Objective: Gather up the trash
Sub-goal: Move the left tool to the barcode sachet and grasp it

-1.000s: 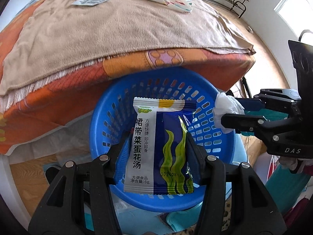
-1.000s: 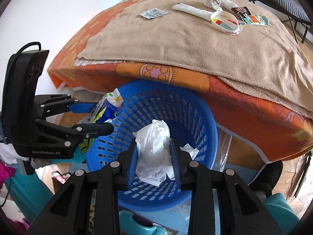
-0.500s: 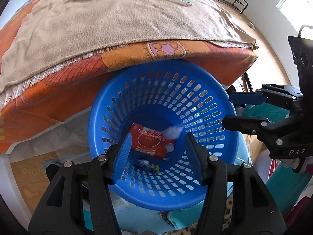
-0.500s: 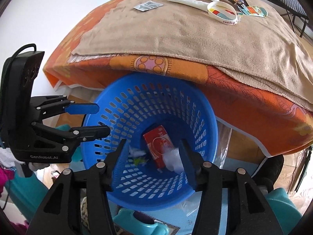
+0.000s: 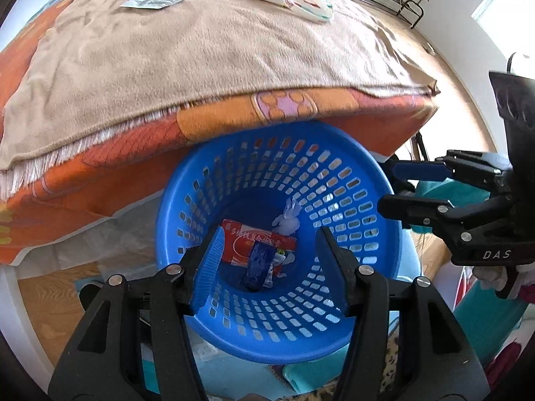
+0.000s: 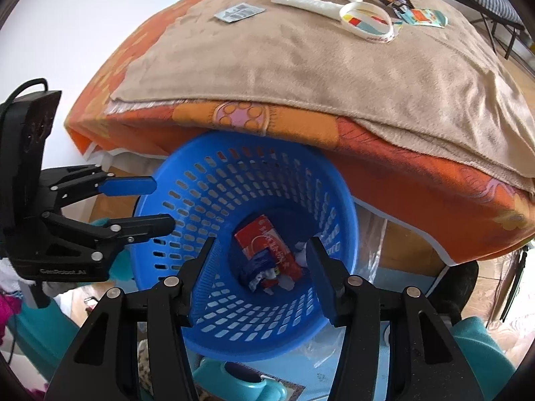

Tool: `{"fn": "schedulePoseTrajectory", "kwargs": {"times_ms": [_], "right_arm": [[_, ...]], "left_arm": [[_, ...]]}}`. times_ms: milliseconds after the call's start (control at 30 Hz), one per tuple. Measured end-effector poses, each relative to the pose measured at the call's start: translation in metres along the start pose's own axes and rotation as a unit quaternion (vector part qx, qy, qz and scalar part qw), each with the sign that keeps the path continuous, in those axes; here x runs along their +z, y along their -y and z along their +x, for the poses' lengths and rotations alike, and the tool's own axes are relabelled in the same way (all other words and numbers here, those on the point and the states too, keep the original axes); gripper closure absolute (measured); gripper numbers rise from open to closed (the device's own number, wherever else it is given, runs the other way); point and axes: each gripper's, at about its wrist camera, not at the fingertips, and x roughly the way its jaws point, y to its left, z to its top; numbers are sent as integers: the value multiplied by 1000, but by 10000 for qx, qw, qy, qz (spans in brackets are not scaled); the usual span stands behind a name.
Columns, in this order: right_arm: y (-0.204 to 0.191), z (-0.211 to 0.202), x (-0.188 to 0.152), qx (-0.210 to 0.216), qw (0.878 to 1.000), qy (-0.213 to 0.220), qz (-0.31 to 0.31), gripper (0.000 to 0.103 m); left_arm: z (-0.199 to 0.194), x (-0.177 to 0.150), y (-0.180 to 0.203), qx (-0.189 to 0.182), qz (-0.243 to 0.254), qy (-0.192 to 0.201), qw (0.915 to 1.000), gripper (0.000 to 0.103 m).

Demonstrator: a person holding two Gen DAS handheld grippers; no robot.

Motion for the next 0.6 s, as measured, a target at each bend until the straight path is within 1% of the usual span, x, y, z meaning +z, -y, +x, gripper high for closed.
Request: {"fn": "schedulePoseTrajectory", "kwargs": {"times_ms": [133,233,333,433,533,600], "right_arm": [[7,-6,11,-66,9999,-17,143,50],[12,-13,21,-42,9997,38,244,43],[17,-22,36,-129,9998,117,139,42],[20,-34,54,-252,9991,336,-18,42],[24,-48,72,-396,9960,752,-258,42],[26,-51,81,-485,9949,794,-394,42]], "left_arm": [[-11,17,-6,37,-98,164,9998,45],[-21,33,-10,95,-144,297,9994,45],[-29,50,-14,252,-86,410,9988,45],[-35,66,-20,357,-68,509,9980,45],[-39,82,-29,356,-184,571,9976,45],[-41,95,-38,419,-272,627,9968,45]]}}
